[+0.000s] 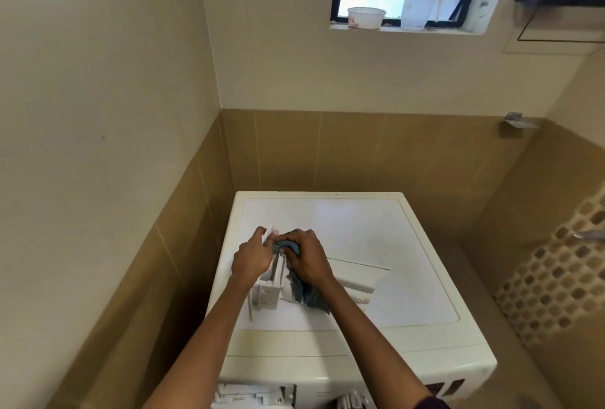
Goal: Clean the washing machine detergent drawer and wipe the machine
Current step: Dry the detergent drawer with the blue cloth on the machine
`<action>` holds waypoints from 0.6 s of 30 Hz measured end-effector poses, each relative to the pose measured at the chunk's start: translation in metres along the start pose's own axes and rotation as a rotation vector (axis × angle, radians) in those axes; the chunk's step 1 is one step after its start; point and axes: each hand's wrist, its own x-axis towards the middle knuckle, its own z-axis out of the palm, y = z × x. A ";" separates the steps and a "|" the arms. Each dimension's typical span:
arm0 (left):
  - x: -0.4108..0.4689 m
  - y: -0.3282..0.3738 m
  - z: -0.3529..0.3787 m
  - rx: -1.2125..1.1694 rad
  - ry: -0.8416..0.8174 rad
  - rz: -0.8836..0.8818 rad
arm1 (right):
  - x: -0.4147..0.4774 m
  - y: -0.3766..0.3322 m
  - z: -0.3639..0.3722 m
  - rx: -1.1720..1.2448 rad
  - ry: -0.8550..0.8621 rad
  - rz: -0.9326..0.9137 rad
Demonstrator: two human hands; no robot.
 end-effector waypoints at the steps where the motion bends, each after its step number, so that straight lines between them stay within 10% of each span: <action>1: 0.001 -0.001 0.003 0.007 0.033 -0.009 | -0.001 0.001 -0.006 -0.004 -0.001 -0.008; 18: -0.002 0.002 0.002 0.072 0.082 0.024 | -0.066 0.084 -0.128 -0.077 0.031 0.212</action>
